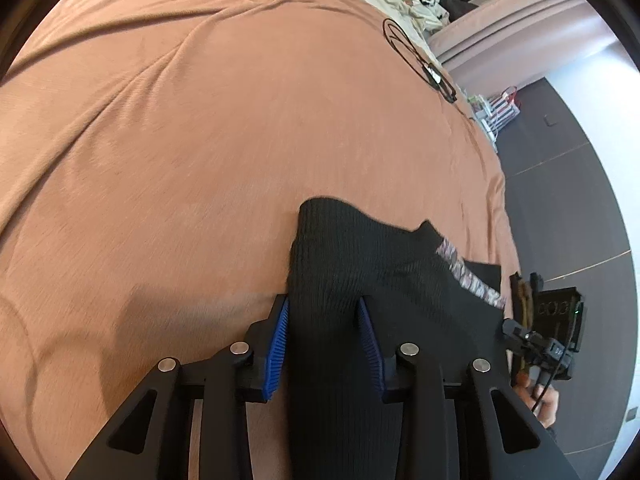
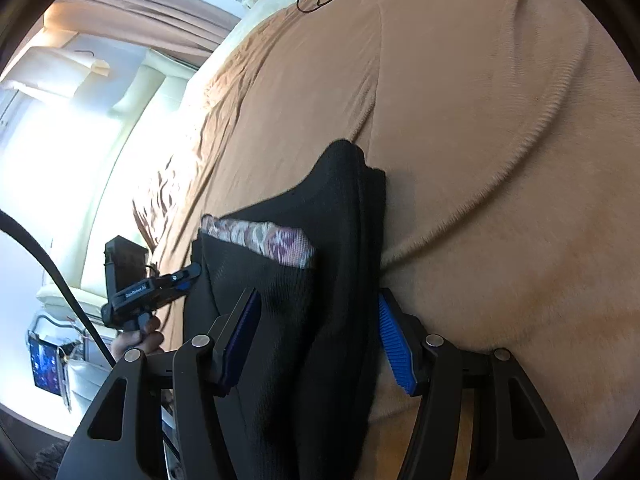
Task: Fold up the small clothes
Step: 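Grasp the folded shirt end with the left gripper while the right gripper grasps beside it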
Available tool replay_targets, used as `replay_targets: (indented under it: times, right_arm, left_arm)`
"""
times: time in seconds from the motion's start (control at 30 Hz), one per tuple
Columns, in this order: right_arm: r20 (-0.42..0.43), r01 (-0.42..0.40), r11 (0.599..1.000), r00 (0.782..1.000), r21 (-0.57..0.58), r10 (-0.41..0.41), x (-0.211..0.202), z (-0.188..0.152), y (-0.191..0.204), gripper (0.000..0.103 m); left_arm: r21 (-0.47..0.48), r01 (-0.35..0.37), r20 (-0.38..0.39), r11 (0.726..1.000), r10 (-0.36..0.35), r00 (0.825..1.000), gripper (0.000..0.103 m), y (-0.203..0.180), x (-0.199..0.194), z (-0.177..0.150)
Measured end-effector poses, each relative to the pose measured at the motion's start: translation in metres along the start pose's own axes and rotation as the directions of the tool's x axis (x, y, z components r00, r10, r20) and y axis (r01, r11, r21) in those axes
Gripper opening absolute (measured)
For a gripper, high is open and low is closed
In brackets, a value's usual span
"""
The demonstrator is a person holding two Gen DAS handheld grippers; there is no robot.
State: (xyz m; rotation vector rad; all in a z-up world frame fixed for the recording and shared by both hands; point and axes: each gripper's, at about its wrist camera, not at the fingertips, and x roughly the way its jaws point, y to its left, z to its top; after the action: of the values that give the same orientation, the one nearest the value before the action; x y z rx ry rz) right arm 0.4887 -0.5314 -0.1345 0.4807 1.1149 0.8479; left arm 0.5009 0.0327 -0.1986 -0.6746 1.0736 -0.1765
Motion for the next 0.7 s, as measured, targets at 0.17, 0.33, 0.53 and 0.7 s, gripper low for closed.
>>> replay_targets:
  times: [0.17,0.33,0.53,0.7]
  right_arm:
    - [-0.011,0.003,1.0,1.0,-0.017,-0.004,0.014,0.007,0.001,0.046]
    - [-0.04,0.083,0.994,0.995,-0.072,-0.087,0.023,0.005,0.016,0.02]
    - [0.027,0.143,0.98,0.99,-0.137,-0.14,-0.001,-0.002,0.041,0.013]
    - [0.09,0.175,0.964,0.983,-0.2,-0.16,-0.027,-0.016,0.074,0.013]
  left_arm:
    - [0.016,0.011,0.003,1.0,-0.012,1.0,0.03,-0.005,0.01,0.01]
    - [0.038,0.018,0.009,0.999,-0.019,1.0,0.014,-0.009,0.005,0.009]
    - [0.07,0.064,0.063,0.996,-0.068,0.996,0.011,-0.024,-0.026,0.007]
    - [0.114,0.087,0.109,0.99,-0.099,0.989,0.01,-0.042,-0.059,0.001]
